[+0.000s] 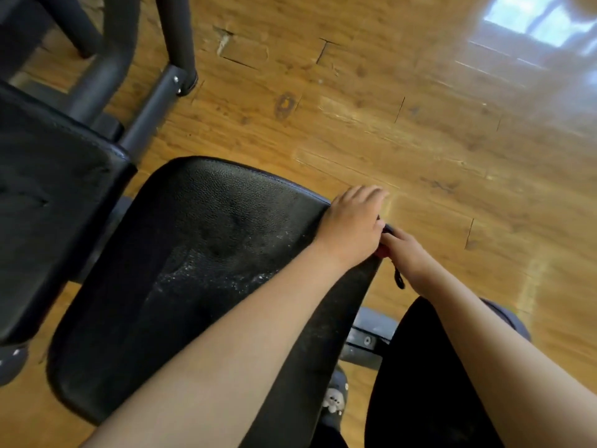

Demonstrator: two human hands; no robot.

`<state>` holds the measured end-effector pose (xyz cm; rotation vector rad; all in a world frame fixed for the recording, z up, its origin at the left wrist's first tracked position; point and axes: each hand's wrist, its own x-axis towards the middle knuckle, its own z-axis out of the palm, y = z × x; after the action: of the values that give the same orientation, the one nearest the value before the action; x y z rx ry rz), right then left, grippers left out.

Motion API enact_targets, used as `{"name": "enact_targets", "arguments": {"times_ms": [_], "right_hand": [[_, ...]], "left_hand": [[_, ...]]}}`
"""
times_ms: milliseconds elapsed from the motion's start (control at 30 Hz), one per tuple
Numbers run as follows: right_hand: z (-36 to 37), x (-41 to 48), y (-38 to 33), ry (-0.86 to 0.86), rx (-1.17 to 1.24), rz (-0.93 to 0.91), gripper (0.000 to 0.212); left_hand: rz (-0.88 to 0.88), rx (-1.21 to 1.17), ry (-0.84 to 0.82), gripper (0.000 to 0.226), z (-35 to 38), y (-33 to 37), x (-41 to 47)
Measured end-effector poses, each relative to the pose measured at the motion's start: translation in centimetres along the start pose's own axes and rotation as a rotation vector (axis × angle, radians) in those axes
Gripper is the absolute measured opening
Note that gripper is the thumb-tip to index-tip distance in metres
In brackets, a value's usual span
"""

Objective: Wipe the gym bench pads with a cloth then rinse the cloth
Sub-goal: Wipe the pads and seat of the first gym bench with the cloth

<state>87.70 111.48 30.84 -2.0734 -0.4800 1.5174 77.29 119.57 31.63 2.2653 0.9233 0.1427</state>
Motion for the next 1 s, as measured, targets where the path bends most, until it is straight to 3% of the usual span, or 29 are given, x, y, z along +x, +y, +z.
{"name": "enact_targets", "arguments": {"times_ms": [100,167,367,500,700,833,1000], "right_hand": [[0.0,-0.2,0.2,0.009,-0.018,-0.046,0.026],[0.2,-0.3,0.2,0.026,0.004,-0.059,0.026],[2.0,-1.0,-0.6,0.094,0.011,-0.077,0.035],[3.9,-1.1,-4.6,0.096,-0.133,-0.196,0.018],[10.3,-2.5,-11.2,0.051,-0.346,-0.452,0.021],[15.2,-3.6,-15.0,0.041,-0.492,-0.645,0.038],[19.3,-3.8,-17.6,-0.01,-0.576,-0.791,0.036]], "left_hand": [[0.029,0.287,-0.435,0.037,-0.8,1.3,2.1],[0.034,0.43,-0.505,0.03,-1.1,1.6,2.5],[0.083,0.493,-0.437,0.028,-3.5,0.3,1.9],[0.038,0.45,-0.312,0.016,-7.8,-1.4,1.5],[-0.004,0.386,-0.1,0.012,-15.9,-6.4,-3.4],[-0.057,0.281,-0.019,0.025,-19.7,-10.5,-7.8],[-0.154,0.232,0.191,0.038,-19.3,-12.8,-12.2]]}}
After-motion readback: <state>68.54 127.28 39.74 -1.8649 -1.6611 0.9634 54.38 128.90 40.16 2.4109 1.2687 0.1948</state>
